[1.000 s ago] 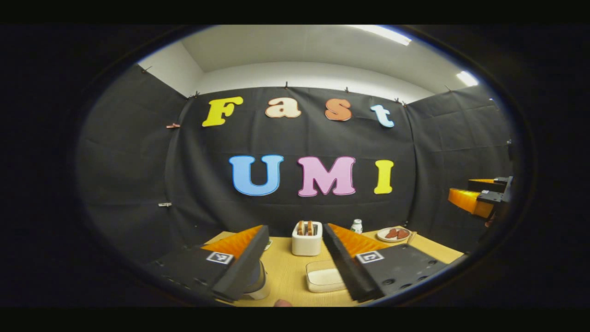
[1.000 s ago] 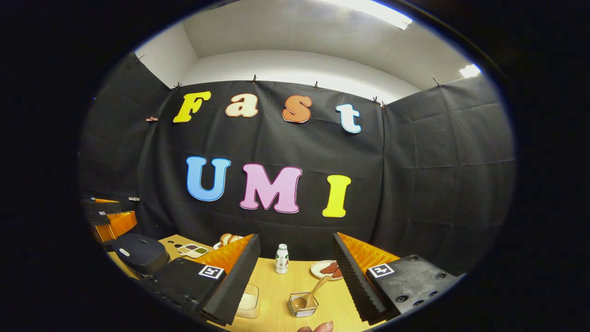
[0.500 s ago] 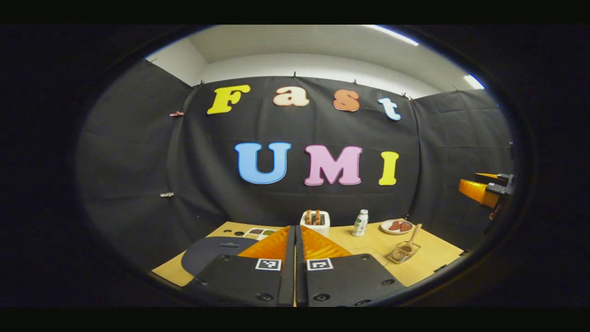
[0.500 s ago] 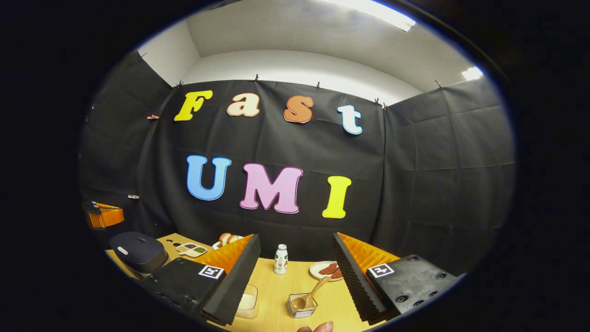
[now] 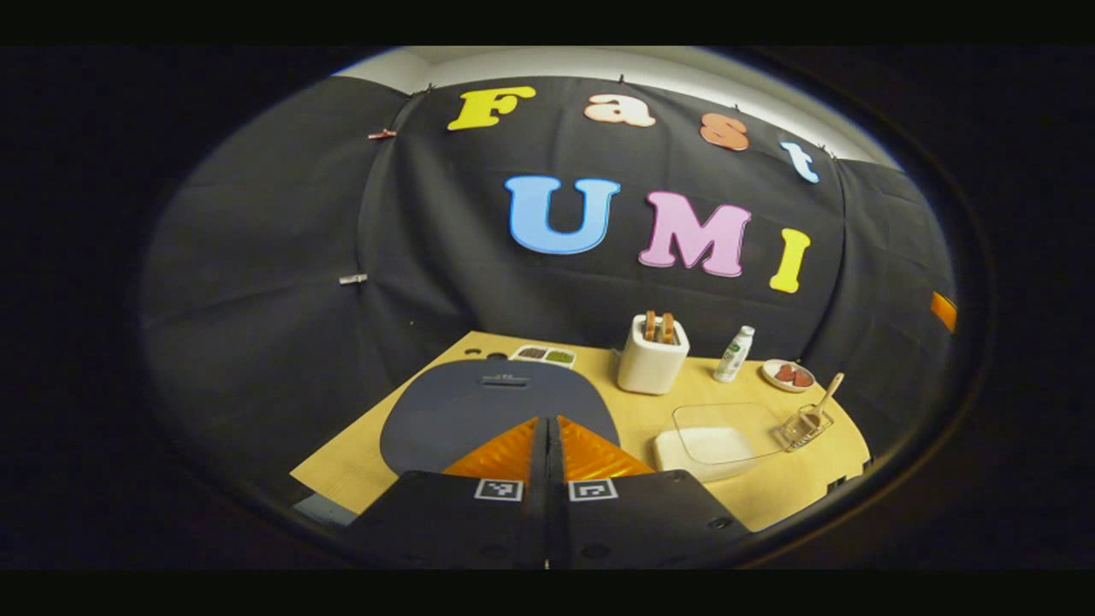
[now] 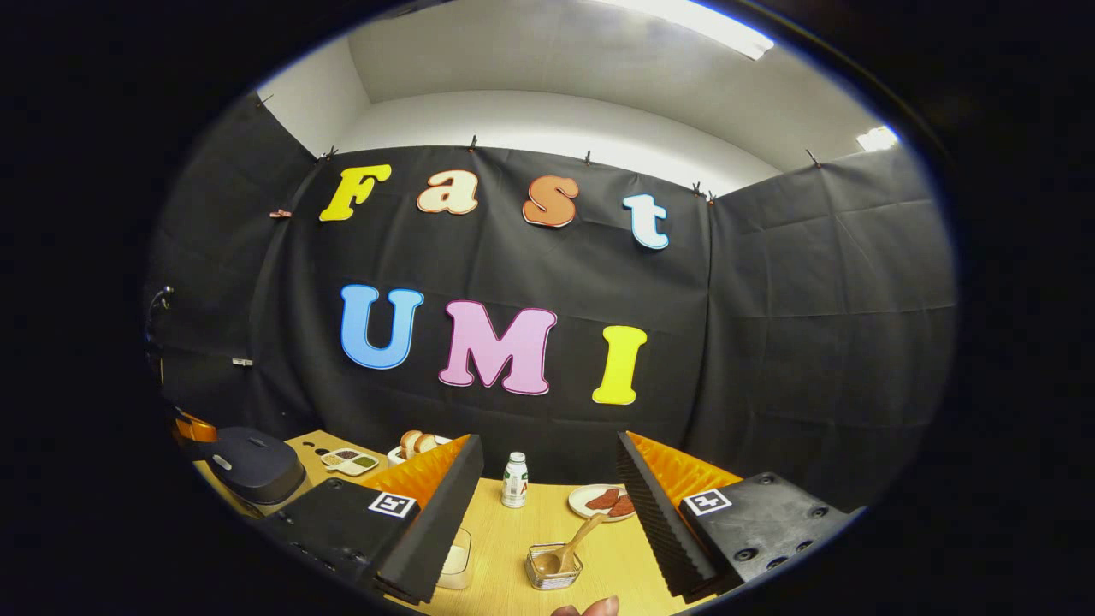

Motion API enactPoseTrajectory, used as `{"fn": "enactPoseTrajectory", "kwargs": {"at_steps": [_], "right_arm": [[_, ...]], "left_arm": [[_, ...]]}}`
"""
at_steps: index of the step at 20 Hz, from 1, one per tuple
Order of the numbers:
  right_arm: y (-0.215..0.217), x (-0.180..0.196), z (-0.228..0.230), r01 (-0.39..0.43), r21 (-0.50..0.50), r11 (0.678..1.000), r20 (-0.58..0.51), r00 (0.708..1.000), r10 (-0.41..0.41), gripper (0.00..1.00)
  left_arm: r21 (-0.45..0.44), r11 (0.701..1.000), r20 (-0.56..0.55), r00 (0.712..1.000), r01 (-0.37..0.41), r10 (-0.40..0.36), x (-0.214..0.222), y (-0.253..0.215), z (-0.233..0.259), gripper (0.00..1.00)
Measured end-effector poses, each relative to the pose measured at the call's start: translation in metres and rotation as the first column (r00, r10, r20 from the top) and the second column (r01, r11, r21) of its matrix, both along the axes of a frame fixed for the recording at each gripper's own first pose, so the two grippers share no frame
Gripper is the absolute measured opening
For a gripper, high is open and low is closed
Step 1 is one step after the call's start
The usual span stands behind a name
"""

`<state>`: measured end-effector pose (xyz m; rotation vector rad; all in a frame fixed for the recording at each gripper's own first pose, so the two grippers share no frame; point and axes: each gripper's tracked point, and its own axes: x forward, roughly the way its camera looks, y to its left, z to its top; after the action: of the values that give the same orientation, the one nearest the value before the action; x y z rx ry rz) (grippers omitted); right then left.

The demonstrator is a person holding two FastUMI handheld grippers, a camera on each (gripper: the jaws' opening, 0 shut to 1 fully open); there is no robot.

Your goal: Close the left gripper, press the button to open the rice cooker; take a wooden spoon from the chopstick holder with the right hand, scoop a spoonful of rice and pour it into the rice cooker, then put the wooden spoon back into the chopstick holder.

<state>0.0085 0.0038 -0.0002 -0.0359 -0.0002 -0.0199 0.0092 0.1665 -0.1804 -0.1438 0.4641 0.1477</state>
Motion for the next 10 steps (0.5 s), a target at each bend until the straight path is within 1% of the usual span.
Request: {"fn": "enactPoseTrajectory", "kwargs": {"at_steps": [4, 5, 8, 9, 10], "right_arm": [[-0.001, 0.001, -0.001, 0.008, -0.011, 1.000, 0.000, 1.000, -0.008, 0.97], [0.000, 0.001, -0.001, 0.009, -0.013, 1.000, 0.000, 1.000, -0.009, 0.97], [-0.001, 0.002, -0.002, 0.014, -0.013, 1.000, -0.007, 1.000, -0.014, 0.97], [-0.002, 0.002, -0.002, 0.016, -0.013, 1.000, -0.007, 1.000, -0.016, 0.97], [-0.002, 0.002, -0.002, 0.019, -0.015, 1.000, -0.008, 1.000, -0.019, 0.97]], "left_arm": [[0.000, 1.000, -0.088, 0.996, -0.010, 0.010, -0.007, 0.011, -0.032, 0.05], [-0.007, 1.000, -0.104, 0.994, -0.013, 0.012, -0.006, 0.013, -0.038, 0.07], [-0.037, 0.999, -0.165, 0.986, -0.031, 0.024, -0.009, 0.017, -0.055, 0.03], [-0.042, 0.999, -0.162, 0.986, -0.035, 0.027, -0.008, 0.017, -0.054, 0.07], [-0.040, 0.999, -0.170, 0.985, -0.032, 0.024, -0.008, 0.015, -0.057, 0.03]]}}
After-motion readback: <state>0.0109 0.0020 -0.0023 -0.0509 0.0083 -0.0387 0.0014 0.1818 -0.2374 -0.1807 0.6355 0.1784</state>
